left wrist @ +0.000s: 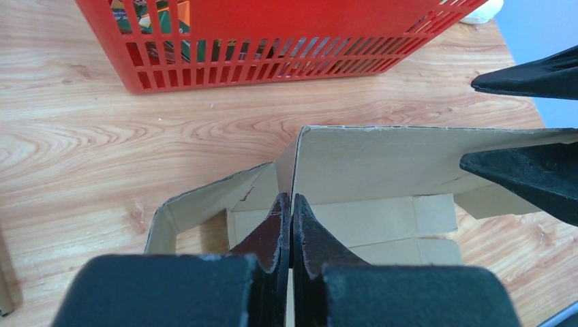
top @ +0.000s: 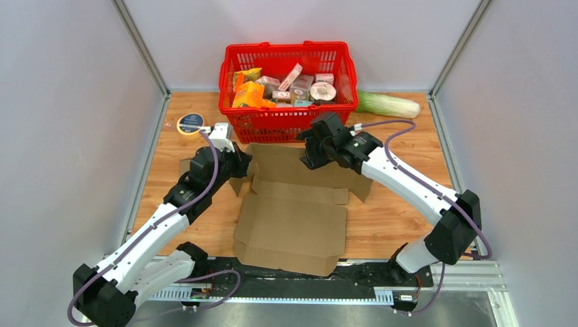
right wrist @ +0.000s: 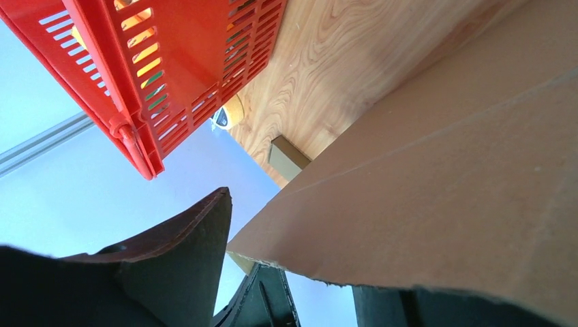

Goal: Fold the paper box

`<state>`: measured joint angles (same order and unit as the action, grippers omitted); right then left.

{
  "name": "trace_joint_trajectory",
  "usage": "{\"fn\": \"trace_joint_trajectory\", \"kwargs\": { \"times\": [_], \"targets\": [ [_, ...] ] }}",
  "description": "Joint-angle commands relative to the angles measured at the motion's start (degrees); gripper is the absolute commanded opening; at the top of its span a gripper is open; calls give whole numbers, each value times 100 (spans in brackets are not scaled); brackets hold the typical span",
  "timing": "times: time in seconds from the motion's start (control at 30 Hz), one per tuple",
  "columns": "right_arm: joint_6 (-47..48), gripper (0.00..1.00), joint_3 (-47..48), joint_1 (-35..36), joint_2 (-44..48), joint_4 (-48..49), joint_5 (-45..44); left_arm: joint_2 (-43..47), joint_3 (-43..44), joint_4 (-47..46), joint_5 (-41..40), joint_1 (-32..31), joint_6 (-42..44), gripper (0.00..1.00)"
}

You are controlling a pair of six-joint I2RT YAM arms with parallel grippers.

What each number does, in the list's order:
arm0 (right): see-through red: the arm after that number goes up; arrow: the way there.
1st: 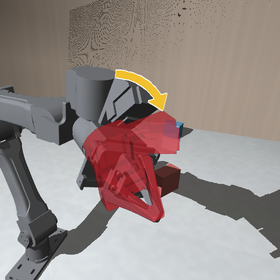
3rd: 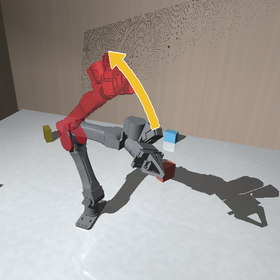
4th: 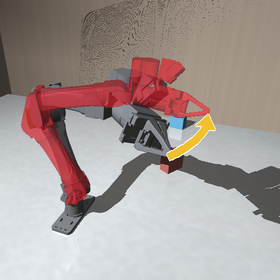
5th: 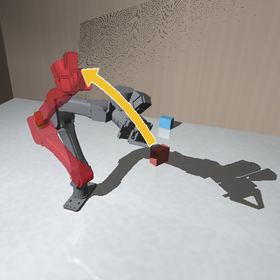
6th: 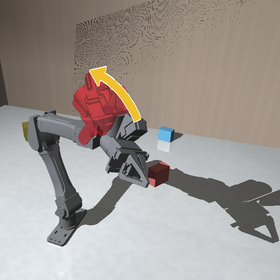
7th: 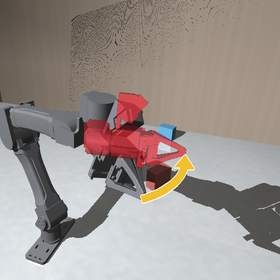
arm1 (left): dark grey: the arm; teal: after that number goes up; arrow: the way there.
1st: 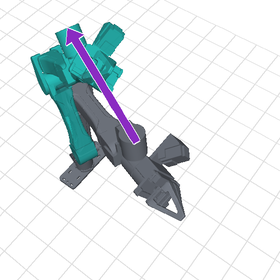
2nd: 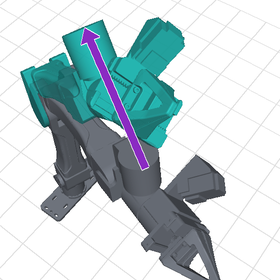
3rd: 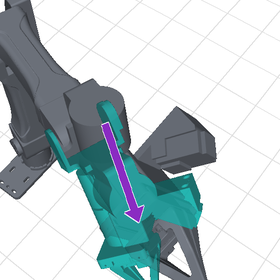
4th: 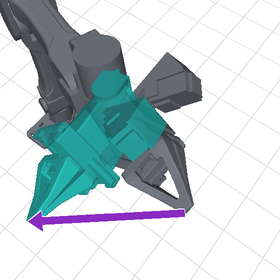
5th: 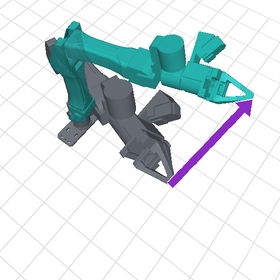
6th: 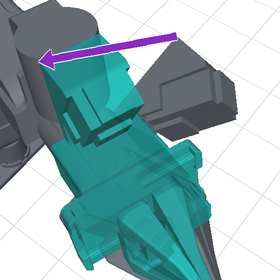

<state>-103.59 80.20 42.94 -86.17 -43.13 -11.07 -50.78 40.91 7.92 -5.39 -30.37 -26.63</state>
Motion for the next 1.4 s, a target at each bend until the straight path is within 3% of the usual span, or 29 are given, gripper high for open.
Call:
{"fn": "trace_joint_trajectory", "kwargs": {
  "times": [0.0,0.23,0.37,0.47,0.57,0.67,0.9,1.03,1.07,1.17,1.37],
  "targets": [
    [-144,61,-171,-22,100,463,43,7,-74,-107,170,-48,-132,0],
    [-188,36,-523,-40,127,762,219,7,-74,-72,239,-48,-149,0],
    [-144,31,-769,-57,171,1078,342,-37,-91,-72,406,-57,-149,3],
    [40,21,-1119,-84,293,1481,474,-89,-109,-45,512,-57,-193,12],
    [260,13,-1637,-75,460,2123,588,59,-214,-80,688,-57,-228,30],
    [375,8,-2077,-75,592,2625,711,427,-276,121,706,-48,-246,40],
    [463,9,-2448,-189,742,2907,720,2000,-390,1718,556,-48,-446,49],
    [463,9,-2492,-286,768,3021,799,2748,-714,1854,905,-48,-1018,34],
    [454,9,-2501,-303,768,3021,808,2758,-916,1749,1108,-48,-1202,22],
    [419,9,-2553,-365,795,3092,861,2321,-1285,1310,1830,-109,-1449,5],
    [278,8,-2764,-506,926,3346,879,1837,-1998,219,1217,-847,-1915,0]
  ]
}}
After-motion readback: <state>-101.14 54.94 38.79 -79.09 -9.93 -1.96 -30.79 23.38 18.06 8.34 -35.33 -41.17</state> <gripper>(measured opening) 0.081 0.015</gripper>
